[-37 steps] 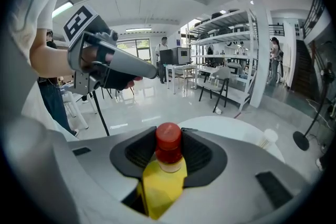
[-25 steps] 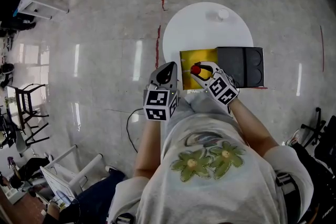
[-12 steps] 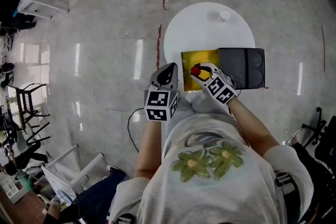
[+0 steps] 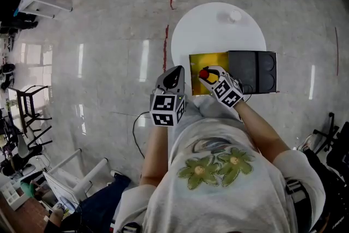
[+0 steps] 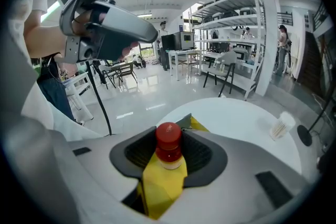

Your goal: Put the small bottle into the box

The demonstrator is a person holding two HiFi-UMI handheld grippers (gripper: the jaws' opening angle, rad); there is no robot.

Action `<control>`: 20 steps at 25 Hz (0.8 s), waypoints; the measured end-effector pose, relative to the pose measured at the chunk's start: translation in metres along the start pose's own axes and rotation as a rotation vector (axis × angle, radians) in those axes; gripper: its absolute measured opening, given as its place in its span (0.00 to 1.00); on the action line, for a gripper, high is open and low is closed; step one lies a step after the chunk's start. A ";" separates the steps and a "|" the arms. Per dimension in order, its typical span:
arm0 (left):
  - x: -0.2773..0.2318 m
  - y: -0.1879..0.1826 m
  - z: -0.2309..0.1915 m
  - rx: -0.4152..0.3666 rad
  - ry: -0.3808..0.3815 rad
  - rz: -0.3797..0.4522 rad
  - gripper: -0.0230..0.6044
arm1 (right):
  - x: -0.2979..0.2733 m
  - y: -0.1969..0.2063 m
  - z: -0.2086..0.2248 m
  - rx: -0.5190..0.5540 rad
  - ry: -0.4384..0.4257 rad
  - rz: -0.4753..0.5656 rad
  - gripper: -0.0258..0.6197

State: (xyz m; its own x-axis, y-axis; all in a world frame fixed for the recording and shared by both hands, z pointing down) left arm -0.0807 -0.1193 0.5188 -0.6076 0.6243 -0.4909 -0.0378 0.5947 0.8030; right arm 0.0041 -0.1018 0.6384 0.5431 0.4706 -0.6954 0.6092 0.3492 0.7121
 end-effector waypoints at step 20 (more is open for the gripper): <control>-0.005 0.005 0.005 0.005 0.009 -0.015 0.04 | -0.009 0.025 -0.003 0.014 0.038 -0.027 0.28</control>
State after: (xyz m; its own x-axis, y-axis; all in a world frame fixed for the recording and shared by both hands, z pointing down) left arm -0.0745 -0.1167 0.5238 -0.6141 0.6110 -0.4996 -0.0428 0.6063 0.7941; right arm 0.0127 -0.0950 0.6630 0.5043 0.4917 -0.7098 0.6316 0.3505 0.6915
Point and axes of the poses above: the fingertips, and each gripper's own axes: x backward along the fingers, z to its right, y out of its underside, the point moved 2 cm from there along x, backward along the fingers, and after that the axes turned 15 degrees about y, right-handed, at the moved point
